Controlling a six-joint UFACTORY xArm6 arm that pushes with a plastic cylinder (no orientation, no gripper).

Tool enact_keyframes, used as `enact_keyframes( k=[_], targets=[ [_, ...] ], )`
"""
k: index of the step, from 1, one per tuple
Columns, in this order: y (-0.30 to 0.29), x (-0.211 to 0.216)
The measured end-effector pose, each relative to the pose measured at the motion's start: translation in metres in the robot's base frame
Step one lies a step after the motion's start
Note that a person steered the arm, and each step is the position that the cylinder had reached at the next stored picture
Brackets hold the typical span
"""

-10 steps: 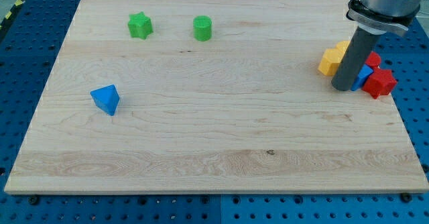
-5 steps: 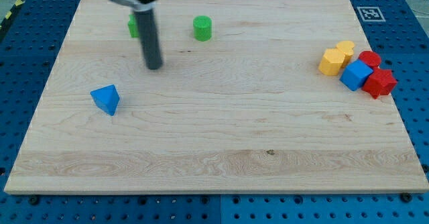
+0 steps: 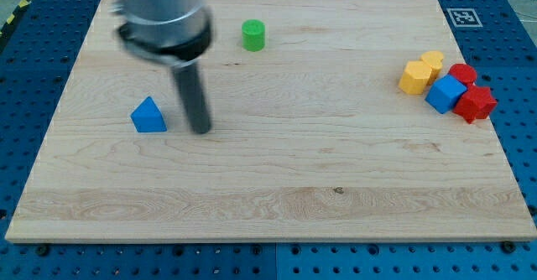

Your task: Move the blue triangle to the center of the board

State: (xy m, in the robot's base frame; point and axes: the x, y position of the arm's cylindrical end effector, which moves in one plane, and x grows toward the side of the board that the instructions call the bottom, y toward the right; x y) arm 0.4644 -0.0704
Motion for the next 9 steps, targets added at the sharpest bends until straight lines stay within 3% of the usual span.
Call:
enact_keyframes(
  k=[1,2,3,5,6,9],
  targets=[
    [0.028,-0.008],
    [0.013,0.038],
    [-0.03,0.081],
    [-0.18,0.069],
    [-0.173,0.035],
    [-0.054,0.024]
  ],
)
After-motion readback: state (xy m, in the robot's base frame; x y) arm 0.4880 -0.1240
